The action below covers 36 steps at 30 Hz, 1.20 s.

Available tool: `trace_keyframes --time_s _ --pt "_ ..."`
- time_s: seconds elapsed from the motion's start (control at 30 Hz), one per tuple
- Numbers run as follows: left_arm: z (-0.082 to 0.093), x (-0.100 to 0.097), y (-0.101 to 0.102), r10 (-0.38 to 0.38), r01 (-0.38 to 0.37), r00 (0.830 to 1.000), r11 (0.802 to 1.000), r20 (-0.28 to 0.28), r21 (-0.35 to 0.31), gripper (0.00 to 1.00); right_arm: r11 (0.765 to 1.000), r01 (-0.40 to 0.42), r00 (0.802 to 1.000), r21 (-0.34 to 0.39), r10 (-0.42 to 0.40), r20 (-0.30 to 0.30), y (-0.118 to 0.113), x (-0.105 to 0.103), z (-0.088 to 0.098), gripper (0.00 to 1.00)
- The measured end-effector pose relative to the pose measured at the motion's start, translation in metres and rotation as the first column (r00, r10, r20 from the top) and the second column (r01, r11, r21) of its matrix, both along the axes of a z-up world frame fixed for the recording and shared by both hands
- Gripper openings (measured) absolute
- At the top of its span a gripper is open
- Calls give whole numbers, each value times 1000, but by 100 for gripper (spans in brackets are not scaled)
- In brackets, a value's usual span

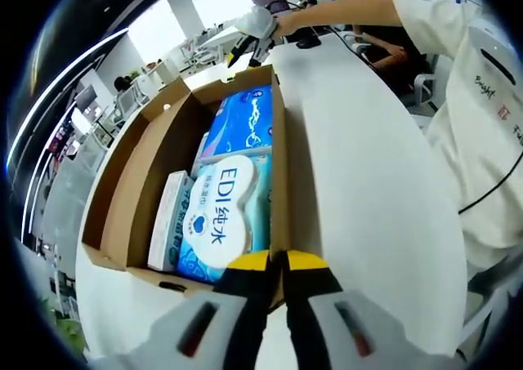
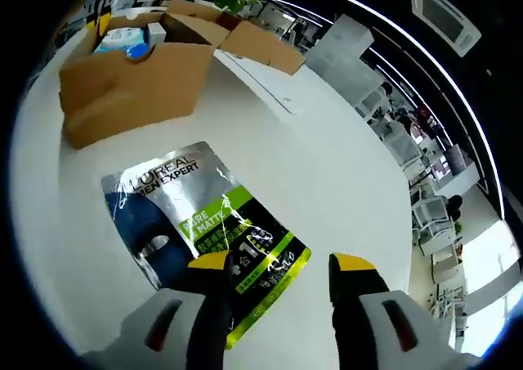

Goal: Operate the shoe box by opening the lid, removing the specified soft item, and placing it in the target area until the item is outside and the box remains undamaged.

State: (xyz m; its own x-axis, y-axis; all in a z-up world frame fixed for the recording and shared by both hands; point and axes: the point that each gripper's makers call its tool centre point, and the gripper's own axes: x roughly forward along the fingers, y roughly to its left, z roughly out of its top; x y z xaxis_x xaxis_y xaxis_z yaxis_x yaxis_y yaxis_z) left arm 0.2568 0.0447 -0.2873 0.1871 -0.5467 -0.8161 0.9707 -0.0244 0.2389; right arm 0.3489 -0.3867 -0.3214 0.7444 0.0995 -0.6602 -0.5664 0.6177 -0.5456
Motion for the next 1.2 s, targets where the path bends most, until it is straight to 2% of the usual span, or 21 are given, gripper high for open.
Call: trace_keyframes --time_s 0.07,0.13,0.2,0.27,0.3,0.33,0.4,0.47,0.5,0.53,0.57,0.63,0.7,0.8,0.83,0.9,0.97,1.1,1.17,1.2 --pt "0 0 0 0 0 1000 1000 0 0 5 1000 12 1000 3 -12 7 -5 -2 1 49" --pt "0 0 0 1 -1 1000 1000 -1 -3 5 999 31 999 38 -32 3 -11 -1 1 49" --pt "0 0 0 0 0 1000 1000 2 -1 5 996 61 998 62 -63 27 -10 0 5 48" --pt "0 0 0 2 -2 1000 1000 1 -2 5 976 104 993 193 -114 41 -6 0 14 47" --pt "0 0 -1 3 -3 1000 1000 0 -3 5 956 112 991 271 -129 44 -2 1 19 47" --pt "0 0 -1 3 -3 1000 1000 0 -4 5 921 98 991 377 -125 48 6 2 26 49" --pt "0 0 -1 2 -2 1000 1000 2 -1 5 874 100 991 475 -132 35 11 -1 35 52" --pt "0 0 -1 3 -3 1000 1000 4 0 5 782 116 989 612 -147 -1 20 -3 42 50" --pt "0 0 -1 3 -3 1000 1000 3 0 5 752 122 989 648 -146 -18 22 -4 43 51" --pt "0 0 -1 5 -5 1000 1000 2 -1 5 723 161 986 672 -145 -80 24 -8 38 51" --pt "0 1 -1 5 -5 1000 1000 1 -1 5 720 193 981 667 -150 -123 24 -12 33 51" --pt "0 1 -1 6 -6 1000 1000 1 0 5 759 121 992 640 -115 -51 30 -10 31 55" --pt "0 1 -1 6 -6 1000 1000 2 1 5 776 95 995 623 -92 -38 38 -13 27 56" --pt "0 1 0 8 -8 1000 1000 2 1 5 801 67 998 595 -64 -27 51 -17 21 66" --pt "0 1 0 8 -8 1000 1000 3 2 5 820 60 998 570 -59 -21 53 -16 19 66" --pt "0 1 0 7 -7 1000 1000 4 3 5 835 71 997 546 -68 -26 53 -17 17 62" --pt "0 1 0 9 -9 1000 1000 4 0 5 835 58 998 548 -51 -28 55 -19 18 54" --pt "0 1 0 11 -11 1000 1000 2 -2 5 848 44 999 528 -46 -9 55 -20 21 46" --pt "0 1 0 11 -11 1000 1000 0 -3 5 856 37 999 516 -41 -5 55 -21 22 47" --pt "0 1 0 12 -12 1000 1000 1 -2 5 849 36 999 527 -36 -10 53 -19 24 49"
